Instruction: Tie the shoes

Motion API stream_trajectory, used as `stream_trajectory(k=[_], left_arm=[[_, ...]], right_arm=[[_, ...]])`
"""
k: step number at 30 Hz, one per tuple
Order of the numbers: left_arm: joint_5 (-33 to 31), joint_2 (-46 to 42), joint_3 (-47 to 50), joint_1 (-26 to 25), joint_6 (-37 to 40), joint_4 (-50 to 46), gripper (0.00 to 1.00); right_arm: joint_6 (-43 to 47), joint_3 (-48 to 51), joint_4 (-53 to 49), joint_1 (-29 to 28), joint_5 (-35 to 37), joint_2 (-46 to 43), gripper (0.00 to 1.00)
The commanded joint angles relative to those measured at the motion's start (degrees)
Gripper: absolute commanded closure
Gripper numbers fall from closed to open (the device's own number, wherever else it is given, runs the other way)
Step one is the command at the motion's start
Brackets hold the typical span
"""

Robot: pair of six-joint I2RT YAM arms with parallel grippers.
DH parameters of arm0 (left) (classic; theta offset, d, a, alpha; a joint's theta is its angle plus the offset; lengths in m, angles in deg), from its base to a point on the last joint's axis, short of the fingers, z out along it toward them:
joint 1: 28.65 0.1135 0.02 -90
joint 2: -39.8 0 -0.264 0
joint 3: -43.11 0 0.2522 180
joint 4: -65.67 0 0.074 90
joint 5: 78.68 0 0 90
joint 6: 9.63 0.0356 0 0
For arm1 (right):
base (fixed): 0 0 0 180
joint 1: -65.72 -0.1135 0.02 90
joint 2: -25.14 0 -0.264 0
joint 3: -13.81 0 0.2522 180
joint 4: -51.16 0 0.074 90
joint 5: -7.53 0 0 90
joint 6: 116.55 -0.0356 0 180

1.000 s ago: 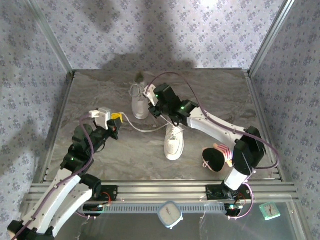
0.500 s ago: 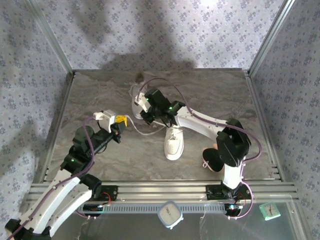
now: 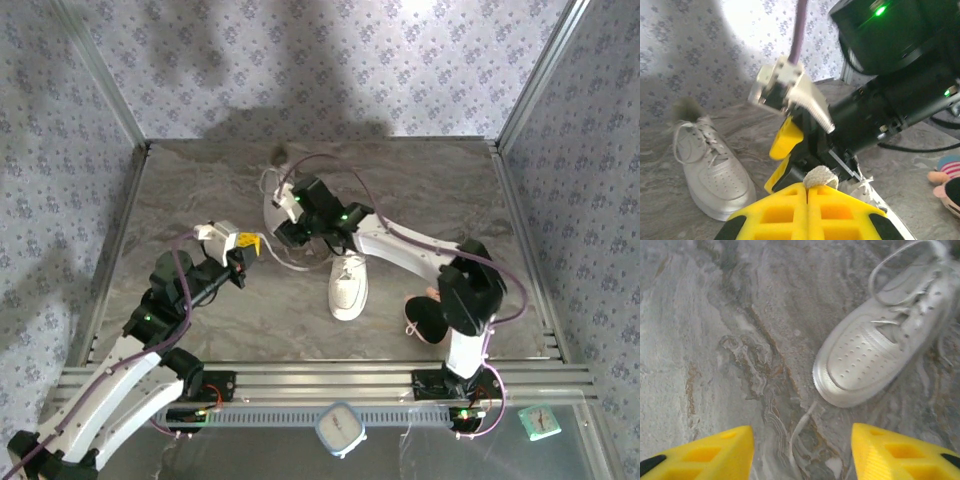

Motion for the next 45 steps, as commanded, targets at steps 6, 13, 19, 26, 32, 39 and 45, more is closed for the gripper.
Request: stream_trajectory(k=[6,13,19,26,32,39,45], left_arm=[[1.06,8.1,-8.98,-4.06,2.79,-0.88,1.0],[0.25,19.55,-18.32,-7.68,5.16,-2.39,1.0],[-0.2,26.45,-24.32,-10.29,5.9,-1.5,1.0],[-0.77,32.71,-30.52,-12.08,6.3,-2.95,1.0],[-2.67,35.76,-34.42,-12.27,5.6,-4.95,1.0],[-3.1,36.46,-34.92,-12.29,5.46,-5.24,1.0],[-3.15,36.38,-34.66,-12.27,5.09,-5.32,1.0]], right_arm=[[-13.0,21.21,5.64,5.57,8.64,-22.03,0.41],[-33.57,39.59,11.18,21.46,-5.37,-29.77,0.46],[-42.87,44.59,17.89,26.05,-13.0,-27.03,0.51],[-50.16,48.13,26.63,30.01,-20.71,-21.66,0.57],[-52.87,49.25,31.85,30.18,-24.11,-18.55,0.57],[-53.84,51.18,33.43,30.01,-24.66,-19.15,0.56],[-54.81,51.3,35.67,29.84,-26.04,-16.76,0.56]])
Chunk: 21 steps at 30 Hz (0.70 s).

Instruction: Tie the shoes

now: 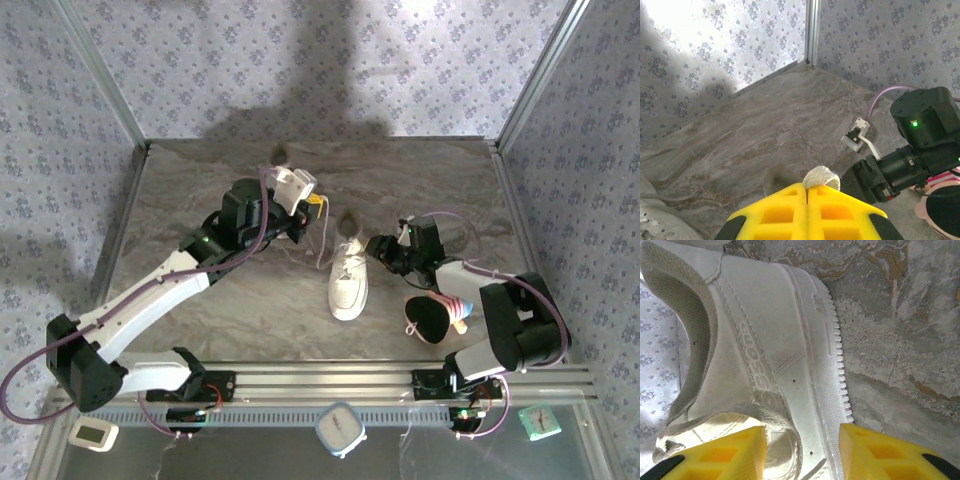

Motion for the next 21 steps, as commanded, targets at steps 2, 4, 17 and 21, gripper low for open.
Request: stream_trajectory(k=[2,4,17,21], left_arm=[[-0.59,-0.14,-1.8,-0.37,-0.3,0.21,1.0],[-0.7,-0.25,-1.71,-0.37,-0.33,0.21,1.0],[-1.05,-0.52,-1.1,-0.33,-0.66,0.31,1.0],[-1.49,-0.7,-0.82,-0.35,-0.74,0.29,1.0]], right_arm=[[-1.65,0.32,3.15,-0.15,-2.27,1.92,0.56],[-1.99,0.38,3.77,-0.15,-2.95,2.37,0.57],[-3.93,1.59,6.36,-1.09,-4.13,3.69,0.65],[-5.35,2.6,8.15,-1.09,-4.15,4.08,0.75]])
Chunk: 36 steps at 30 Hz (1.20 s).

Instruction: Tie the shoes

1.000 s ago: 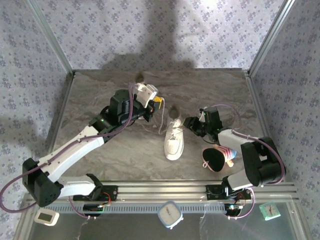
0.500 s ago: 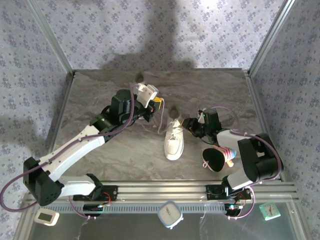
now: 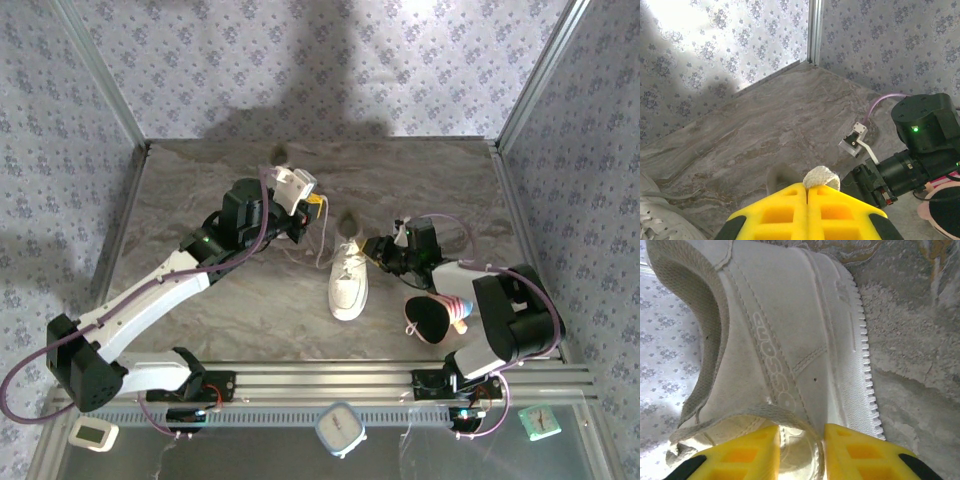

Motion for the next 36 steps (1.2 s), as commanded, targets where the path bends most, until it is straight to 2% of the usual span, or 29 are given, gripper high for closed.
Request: stream_trajectory(k=[1,7,12,18,24,29,36], left_arm=[[-0.81,-0.85,-0.75,-0.37,-0.7,0.22,1.0],[-1.52,-1.15,-1.09,-0.34,-0.53,-0.42,1.0],[-1.34,-0.35,-3.37,-0.33,-0.89,-1.92,1.0],[-2.54,3.15,-9.61,-0.34,-5.1,-5.58,1.0],[-3.01,6.32,-13.37,-0.6,-10.03,-6.52,1.0],[-2.75,9.37,-18.89,-1.31,-11.37,-8.34,1.0],[-1.69,11.56,-26.3,-4.7,-12.41,-10.01,1.0]], right_arm=[[-1.6,1.41,0.73,-0.38,-0.27,1.01,0.77],[2.08,0.96,-5.0,-0.64,4.09,-5.79,0.93],[13.71,-1.98,-18.35,-3.81,14.58,-15.93,0.96],[25.51,-3.94,-23.2,-8.89,19.65,-21.29,0.99],[36.63,-2.07,-20.46,-14.01,25.06,-24.27,0.99],[38.3,1.46,-13.29,-14.3,23.78,-25.85,1.0],[37.49,-0.29,-12.38,-13.89,25.01,-24.38,1.0]])
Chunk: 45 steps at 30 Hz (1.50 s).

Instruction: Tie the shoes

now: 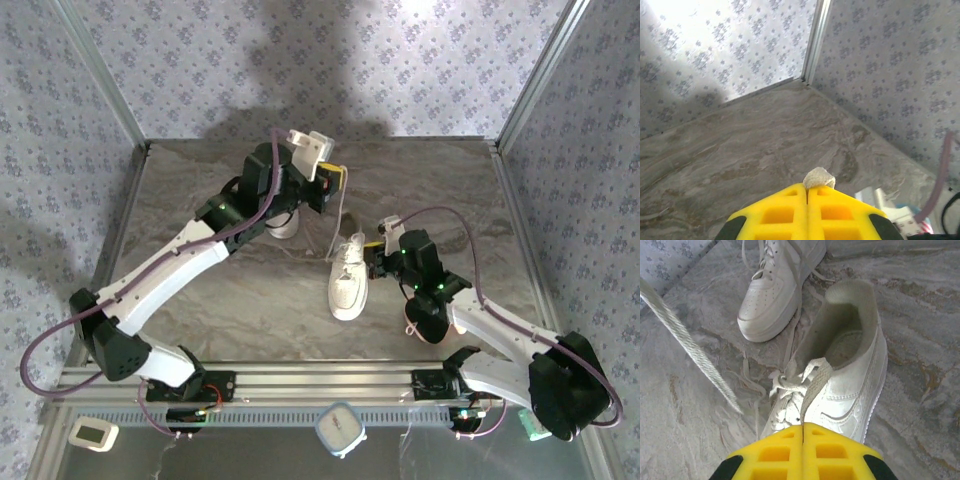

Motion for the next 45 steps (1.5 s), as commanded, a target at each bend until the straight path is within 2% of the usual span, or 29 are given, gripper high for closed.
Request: stream_trajectory(k=[1,6,13,20,26,32,39,45], left_arm=[[0.84,-0.4,-3.78,-2.31,-1.16,-0.46,1.0],[-0.39,-2.38,-1.34,-4.5,-1.58,1.14,1.0],[-3.44,-9.62,8.28,-5.85,-5.09,6.05,1.0],[-3.86,-16.51,16.29,-7.57,-7.24,10.24,1.0],[-3.91,-20.39,20.21,-7.67,-7.88,12.99,1.0],[-3.15,-22.07,19.96,-7.67,-7.36,14.39,1.0],[-6.01,-21.8,17.81,-7.67,-5.72,16.25,1.0],[-9.19,-18.87,13.83,-7.26,-3.18,15.63,1.0]], right_arm=[[-0.7,-2.1,1.97,0.38,1.38,0.79,1.0],[-11.18,-6.98,-0.13,-0.24,0.58,2.44,1.0],[-28.46,-10.4,-2.08,-1.19,1.42,6.44,1.0],[-35.32,-13.45,0.89,-2.98,1.2,10.43,1.0],[-36.07,-16.74,1.12,-5.26,-0.11,13.94,1.0],[-37.1,-15.07,1.34,-5.72,1.03,16.01,1.0],[-31.31,-13.0,-3.52,-6.29,5.06,10.88,1.0],[-25.38,-8.71,-3.86,-6.57,3.71,5.59,1.0]])
